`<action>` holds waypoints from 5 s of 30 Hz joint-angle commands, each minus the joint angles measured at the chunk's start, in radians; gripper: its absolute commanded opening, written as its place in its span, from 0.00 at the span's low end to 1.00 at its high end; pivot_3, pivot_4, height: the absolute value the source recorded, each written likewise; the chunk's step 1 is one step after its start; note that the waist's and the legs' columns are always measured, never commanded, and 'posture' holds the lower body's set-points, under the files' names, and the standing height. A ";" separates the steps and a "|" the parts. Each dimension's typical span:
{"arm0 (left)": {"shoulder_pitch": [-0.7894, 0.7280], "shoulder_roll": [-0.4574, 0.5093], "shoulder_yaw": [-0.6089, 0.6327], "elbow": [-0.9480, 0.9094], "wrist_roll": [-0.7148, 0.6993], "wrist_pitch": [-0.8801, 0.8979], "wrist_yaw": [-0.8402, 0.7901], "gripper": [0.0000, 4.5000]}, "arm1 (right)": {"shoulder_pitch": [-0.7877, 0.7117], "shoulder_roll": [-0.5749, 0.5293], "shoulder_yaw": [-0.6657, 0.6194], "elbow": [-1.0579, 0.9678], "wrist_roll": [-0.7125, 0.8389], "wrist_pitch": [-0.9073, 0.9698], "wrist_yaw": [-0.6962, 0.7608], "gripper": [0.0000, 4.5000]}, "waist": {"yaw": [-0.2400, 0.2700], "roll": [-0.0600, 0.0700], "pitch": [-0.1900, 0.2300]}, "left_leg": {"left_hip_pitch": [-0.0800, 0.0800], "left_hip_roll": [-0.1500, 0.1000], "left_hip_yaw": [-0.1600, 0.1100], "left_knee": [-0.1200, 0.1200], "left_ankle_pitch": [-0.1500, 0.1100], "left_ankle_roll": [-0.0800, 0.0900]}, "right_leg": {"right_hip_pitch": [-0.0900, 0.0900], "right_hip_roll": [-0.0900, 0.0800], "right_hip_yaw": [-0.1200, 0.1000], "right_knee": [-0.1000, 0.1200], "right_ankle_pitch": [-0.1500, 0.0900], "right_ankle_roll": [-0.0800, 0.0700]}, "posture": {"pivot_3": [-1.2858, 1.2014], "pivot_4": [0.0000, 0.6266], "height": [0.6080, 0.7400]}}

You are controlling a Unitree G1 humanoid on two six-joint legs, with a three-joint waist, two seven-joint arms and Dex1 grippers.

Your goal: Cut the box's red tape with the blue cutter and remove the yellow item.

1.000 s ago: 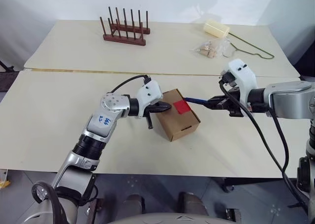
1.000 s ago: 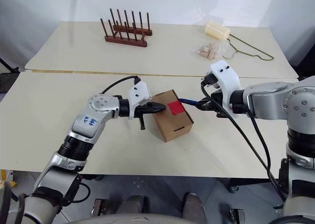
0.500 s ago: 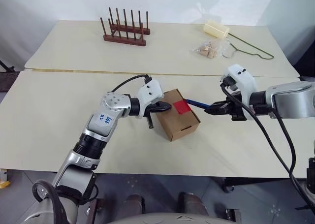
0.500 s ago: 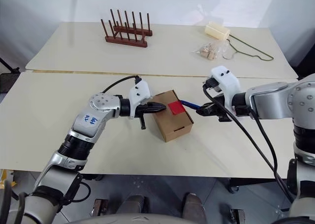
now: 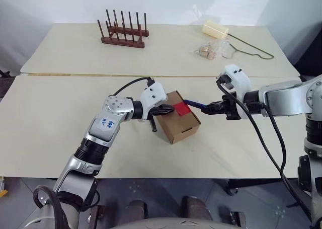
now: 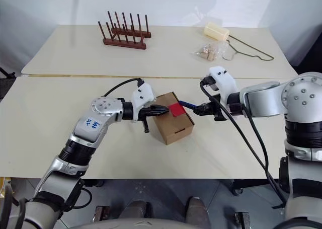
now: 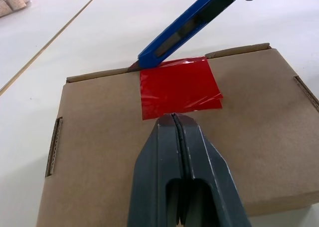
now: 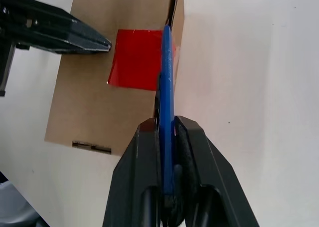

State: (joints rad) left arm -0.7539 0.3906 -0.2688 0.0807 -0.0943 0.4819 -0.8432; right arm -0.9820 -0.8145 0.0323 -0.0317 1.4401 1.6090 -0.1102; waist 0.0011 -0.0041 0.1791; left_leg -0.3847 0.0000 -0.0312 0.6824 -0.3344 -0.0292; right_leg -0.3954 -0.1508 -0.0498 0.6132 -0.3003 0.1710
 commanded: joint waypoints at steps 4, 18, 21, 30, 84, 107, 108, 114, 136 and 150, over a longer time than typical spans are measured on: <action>0.042 -0.002 -0.041 0.013 0.024 0.045 0.004 0.00 | -0.011 -0.051 0.074 -0.010 0.104 0.005 0.023 0.03 | -0.001 0.000 0.000 | 0.000 0.000 0.000 0.000 0.000 0.000 | 0.000 0.000 0.000 -0.001 0.000 0.000 | 0.52 0.24 1.00; 0.059 -0.002 -0.038 -0.003 0.024 0.073 0.020 0.00 | -0.039 -0.229 0.206 0.012 0.331 0.002 0.011 0.03 | 0.001 0.000 0.000 | -0.001 0.000 0.000 0.000 -0.001 0.001 | 0.000 0.000 0.000 -0.002 0.000 0.000 | 0.52 0.24 1.00; 0.063 -0.005 -0.036 -0.007 0.021 0.080 0.025 0.00 | -0.045 -0.254 0.236 0.010 0.377 -0.012 0.002 0.03 | 0.002 0.000 0.000 | -0.001 0.000 0.000 0.000 -0.001 0.001 | 0.000 0.000 0.000 -0.002 0.000 0.000 | 0.52 0.24 1.00; 0.067 0.001 -0.032 -0.009 0.024 0.086 0.030 0.00 | -0.043 -0.381 0.317 -0.042 0.492 -0.042 0.013 0.03 | 0.003 0.000 0.000 | -0.001 0.000 0.000 0.000 -0.001 0.001 | 0.000 0.000 0.000 -0.002 0.000 0.000 | 0.52 0.24 1.00; 0.517 0.219 0.305 -0.445 -0.230 0.105 0.140 0.00 | 0.546 -0.007 -0.094 0.136 -0.885 -1.093 1.139 0.40 | -0.002 0.008 0.005 | 0.001 0.000 0.003 0.000 -0.001 0.001 | 0.002 0.000 0.001 -0.005 0.002 0.002 | 0.52 0.24 1.00; 0.385 0.105 0.114 -0.381 -0.152 0.281 0.255 0.00 | 0.485 0.268 0.120 -0.163 -1.029 -0.802 0.884 0.01 | -0.002 0.009 0.005 | -0.001 -0.001 0.002 0.001 -0.001 0.001 | -0.001 -0.001 0.001 -0.003 0.002 0.002 | 0.52 0.24 1.00; 0.389 0.108 0.115 -0.389 -0.153 0.293 0.256 0.00 | 0.488 0.270 0.125 -0.175 -1.025 -0.783 0.881 0.01 | -0.002 0.009 0.005 | -0.001 -0.001 0.002 0.001 -0.001 0.001 | -0.001 -0.001 0.001 -0.003 0.002 0.002 | 0.52 0.24 1.00; 0.432 0.154 0.144 -0.442 -0.159 0.331 0.255 0.00 | 0.494 0.254 0.166 -0.214 -1.037 -0.748 0.894 0.01 | -0.004 0.009 0.005 | -0.001 -0.001 0.002 0.000 -0.001 0.001 | -0.001 -0.001 0.001 -0.003 0.002 0.002 | 0.52 0.24 1.00; 0.166 0.308 0.199 -0.445 -0.365 0.321 -0.021 0.00 | 0.275 0.243 -0.261 -0.177 -0.641 -0.027 0.804 0.75 | -0.002 0.008 0.005 | -0.001 -0.001 0.002 0.000 -0.001 0.001 | -0.001 -0.001 0.001 -0.002 0.002 0.001 | 0.52 0.24 1.00; 0.160 0.248 0.003 -0.340 -0.208 0.225 -0.020 0.00 | 0.260 0.387 -0.234 -0.141 -0.655 0.005 0.591 0.99 | -0.004 0.008 0.005 | -0.002 -0.001 0.002 0.000 -0.001 0.001 | -0.002 -0.001 0.002 -0.001 0.002 0.001 | 0.52 0.24 1.00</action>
State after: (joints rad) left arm -0.6144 0.6354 -0.2564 -0.2551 -0.3199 0.7030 -0.8648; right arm -0.7163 -0.4328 -0.1713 -0.1594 0.7862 1.6092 0.4944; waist -0.0032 0.0042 0.1845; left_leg -0.3864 -0.0012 -0.0290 0.6826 -0.3354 -0.0281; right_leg -0.3977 -0.1516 -0.0478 0.6118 -0.2981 0.1724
